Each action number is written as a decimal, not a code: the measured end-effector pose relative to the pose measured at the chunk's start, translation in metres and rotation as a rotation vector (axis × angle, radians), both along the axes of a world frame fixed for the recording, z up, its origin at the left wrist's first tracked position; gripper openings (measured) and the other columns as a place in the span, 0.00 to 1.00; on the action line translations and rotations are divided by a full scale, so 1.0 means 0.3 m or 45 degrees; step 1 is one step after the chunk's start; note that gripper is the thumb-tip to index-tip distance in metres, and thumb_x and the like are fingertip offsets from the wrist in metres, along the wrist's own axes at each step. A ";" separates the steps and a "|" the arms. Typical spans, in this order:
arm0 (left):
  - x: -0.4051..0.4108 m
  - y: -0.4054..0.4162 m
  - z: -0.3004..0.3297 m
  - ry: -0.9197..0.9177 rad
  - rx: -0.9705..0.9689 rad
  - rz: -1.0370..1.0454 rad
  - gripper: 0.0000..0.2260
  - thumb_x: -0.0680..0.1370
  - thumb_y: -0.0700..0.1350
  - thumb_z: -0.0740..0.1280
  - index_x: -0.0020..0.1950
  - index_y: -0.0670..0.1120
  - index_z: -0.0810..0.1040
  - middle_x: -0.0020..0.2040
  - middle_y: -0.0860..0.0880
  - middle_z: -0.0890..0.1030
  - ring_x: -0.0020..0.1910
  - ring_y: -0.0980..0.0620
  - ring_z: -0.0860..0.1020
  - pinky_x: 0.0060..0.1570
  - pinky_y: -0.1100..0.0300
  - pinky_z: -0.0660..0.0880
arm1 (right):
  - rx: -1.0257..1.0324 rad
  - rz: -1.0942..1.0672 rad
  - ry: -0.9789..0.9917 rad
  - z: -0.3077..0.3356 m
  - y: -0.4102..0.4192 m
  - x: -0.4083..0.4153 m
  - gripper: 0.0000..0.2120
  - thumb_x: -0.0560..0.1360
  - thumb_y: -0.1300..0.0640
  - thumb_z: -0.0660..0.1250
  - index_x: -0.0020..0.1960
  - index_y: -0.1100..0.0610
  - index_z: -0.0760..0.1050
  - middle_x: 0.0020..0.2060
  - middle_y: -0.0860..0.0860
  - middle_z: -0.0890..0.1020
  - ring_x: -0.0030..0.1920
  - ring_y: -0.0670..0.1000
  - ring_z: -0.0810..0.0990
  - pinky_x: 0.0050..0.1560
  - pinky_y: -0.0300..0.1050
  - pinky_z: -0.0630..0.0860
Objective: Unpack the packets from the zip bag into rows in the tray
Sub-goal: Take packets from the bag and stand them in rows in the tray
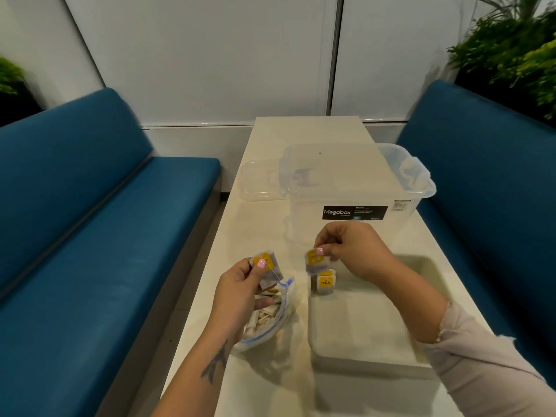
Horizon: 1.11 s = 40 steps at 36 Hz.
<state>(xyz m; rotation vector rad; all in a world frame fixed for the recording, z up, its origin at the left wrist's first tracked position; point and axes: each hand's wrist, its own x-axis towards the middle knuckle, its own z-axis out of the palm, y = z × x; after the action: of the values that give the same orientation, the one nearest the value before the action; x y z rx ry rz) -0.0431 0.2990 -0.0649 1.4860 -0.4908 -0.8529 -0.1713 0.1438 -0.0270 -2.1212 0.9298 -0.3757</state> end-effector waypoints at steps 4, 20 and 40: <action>-0.010 -0.009 -0.002 -0.012 -0.015 -0.015 0.10 0.78 0.49 0.63 0.51 0.46 0.80 0.42 0.48 0.84 0.43 0.52 0.82 0.32 0.63 0.77 | -0.073 -0.086 0.070 -0.030 -0.039 -0.043 0.10 0.71 0.59 0.72 0.34 0.47 0.77 0.35 0.47 0.81 0.37 0.49 0.78 0.45 0.45 0.75; -0.048 -0.007 -0.016 -0.025 -0.004 -0.039 0.09 0.79 0.48 0.61 0.50 0.46 0.80 0.44 0.45 0.84 0.47 0.46 0.81 0.41 0.54 0.75 | -0.087 -0.150 0.464 -0.282 -0.061 -0.049 0.09 0.70 0.54 0.73 0.34 0.47 0.75 0.36 0.46 0.80 0.42 0.49 0.79 0.42 0.40 0.71; -0.059 0.010 -0.028 -0.047 0.060 -0.031 0.09 0.78 0.50 0.62 0.52 0.49 0.80 0.45 0.48 0.84 0.46 0.50 0.82 0.35 0.63 0.76 | -0.218 -0.148 0.615 -0.353 -0.067 -0.031 0.01 0.75 0.52 0.68 0.46 0.48 0.79 0.45 0.48 0.81 0.43 0.49 0.76 0.42 0.40 0.70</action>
<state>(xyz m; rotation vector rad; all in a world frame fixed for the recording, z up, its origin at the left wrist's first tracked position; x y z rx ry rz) -0.0607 0.3020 -0.0733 1.5440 -0.5202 -0.8628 -0.1806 0.1236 -0.1329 -2.3719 1.3376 0.0091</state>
